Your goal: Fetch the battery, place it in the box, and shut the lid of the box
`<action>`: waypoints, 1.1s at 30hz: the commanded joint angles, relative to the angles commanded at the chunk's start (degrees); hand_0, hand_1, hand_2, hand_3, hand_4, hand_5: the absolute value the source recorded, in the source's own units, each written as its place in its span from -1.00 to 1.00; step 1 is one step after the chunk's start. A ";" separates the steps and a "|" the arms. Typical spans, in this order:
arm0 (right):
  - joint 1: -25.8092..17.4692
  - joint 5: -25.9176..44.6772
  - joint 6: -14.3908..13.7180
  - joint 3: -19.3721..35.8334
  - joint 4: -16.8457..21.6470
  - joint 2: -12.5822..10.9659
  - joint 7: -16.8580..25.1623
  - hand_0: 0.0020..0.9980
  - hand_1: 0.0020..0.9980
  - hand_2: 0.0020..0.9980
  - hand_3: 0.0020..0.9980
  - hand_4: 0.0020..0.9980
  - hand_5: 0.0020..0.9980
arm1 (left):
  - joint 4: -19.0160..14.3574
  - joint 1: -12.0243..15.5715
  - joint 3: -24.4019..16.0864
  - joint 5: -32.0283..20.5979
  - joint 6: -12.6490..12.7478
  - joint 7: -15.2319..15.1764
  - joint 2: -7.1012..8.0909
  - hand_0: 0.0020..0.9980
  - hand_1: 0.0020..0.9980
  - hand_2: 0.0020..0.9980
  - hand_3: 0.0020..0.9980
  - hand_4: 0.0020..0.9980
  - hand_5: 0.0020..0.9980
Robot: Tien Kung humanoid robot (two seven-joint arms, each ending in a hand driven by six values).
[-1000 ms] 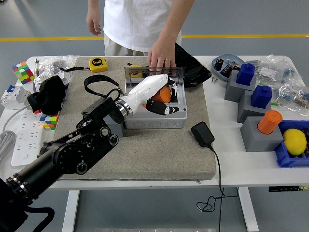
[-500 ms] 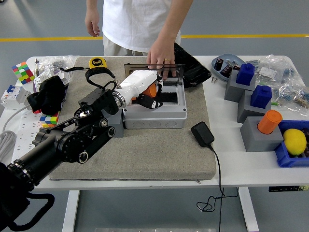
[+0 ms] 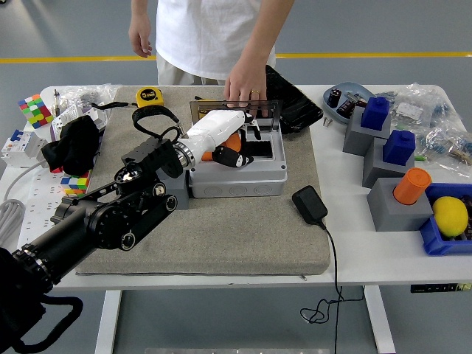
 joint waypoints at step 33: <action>-0.45 0.77 -0.15 0.42 0.00 0.34 0.24 0.30 0.29 0.35 0.17 1.00 0.12 | -5.78 3.70 -11.79 -0.14 -0.11 -0.43 0.00 0.27 0.49 0.42 0.53 1.00 -0.12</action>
